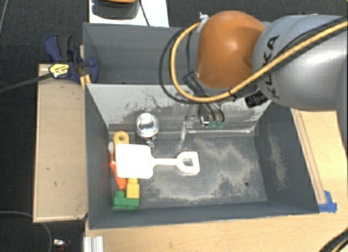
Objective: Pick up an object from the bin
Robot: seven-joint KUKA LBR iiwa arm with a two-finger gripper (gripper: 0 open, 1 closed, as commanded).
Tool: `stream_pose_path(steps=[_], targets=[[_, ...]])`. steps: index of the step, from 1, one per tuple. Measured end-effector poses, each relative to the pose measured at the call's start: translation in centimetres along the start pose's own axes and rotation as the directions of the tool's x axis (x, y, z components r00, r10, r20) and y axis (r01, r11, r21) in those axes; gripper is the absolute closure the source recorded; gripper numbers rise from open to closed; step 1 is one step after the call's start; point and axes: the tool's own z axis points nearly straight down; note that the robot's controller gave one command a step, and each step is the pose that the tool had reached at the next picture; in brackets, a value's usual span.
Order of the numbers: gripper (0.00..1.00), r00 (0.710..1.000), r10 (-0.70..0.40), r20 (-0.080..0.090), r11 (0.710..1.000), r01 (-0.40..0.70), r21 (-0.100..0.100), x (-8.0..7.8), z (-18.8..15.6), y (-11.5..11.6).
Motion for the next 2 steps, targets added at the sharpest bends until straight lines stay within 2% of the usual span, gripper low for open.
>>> stream_pose_path(steps=[1,2], targets=[[0.00,1.000,0.004,0.008,1.000,-0.003,-0.001,-0.2,-0.4,-0.1],[0.00,0.999,-0.031,0.012,1.000,0.031,-0.001,-0.4,8.2,-1.5]])
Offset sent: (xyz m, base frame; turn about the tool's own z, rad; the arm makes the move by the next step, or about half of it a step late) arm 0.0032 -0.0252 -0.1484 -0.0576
